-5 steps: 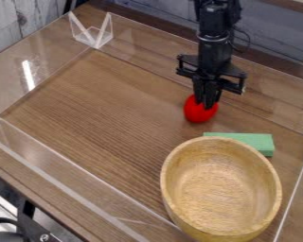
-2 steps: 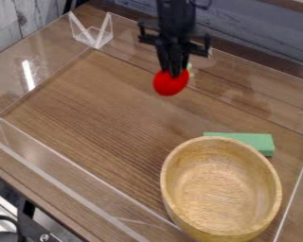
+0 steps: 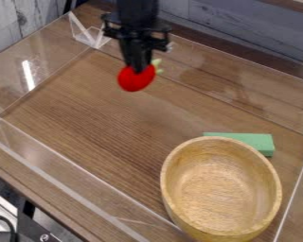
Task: Move the red object to the left side of the table
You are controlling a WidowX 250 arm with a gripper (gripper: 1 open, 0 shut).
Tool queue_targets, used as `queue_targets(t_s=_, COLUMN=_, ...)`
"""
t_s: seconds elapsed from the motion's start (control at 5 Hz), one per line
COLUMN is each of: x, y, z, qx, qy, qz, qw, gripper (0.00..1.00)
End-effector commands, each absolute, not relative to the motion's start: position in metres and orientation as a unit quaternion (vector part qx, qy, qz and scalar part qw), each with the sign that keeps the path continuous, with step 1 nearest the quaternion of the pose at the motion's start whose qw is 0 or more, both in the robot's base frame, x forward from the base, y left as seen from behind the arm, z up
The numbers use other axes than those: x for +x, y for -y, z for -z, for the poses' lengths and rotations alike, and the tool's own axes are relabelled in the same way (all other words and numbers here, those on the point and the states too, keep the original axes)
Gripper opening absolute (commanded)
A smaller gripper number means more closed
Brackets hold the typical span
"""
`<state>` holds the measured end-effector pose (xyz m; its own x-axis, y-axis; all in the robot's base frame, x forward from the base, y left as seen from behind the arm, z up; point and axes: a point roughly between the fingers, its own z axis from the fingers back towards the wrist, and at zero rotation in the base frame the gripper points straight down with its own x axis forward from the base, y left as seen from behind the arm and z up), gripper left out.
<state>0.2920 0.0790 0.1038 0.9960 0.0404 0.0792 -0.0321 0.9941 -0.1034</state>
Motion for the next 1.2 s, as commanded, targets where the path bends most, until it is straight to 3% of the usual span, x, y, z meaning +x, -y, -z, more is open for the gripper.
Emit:
queue_targets(t_s=0.0, x=0.295, y=-0.103, z=-0.12, qx=-0.028, qy=0.075, qz=-0.033, qw=0.996, gripper=0.0)
queue_targets(t_s=0.6, x=0.308, y=-0.15, z=-0.103, qx=-0.008, qy=0.058, qz=-0.021, qw=0.998, gripper=0.0)
queue_targets(t_s=1.0, x=0.303, y=-0.169, z=-0.083, qx=-0.011, qy=0.051, qz=-0.034, qw=0.998, gripper=0.0)
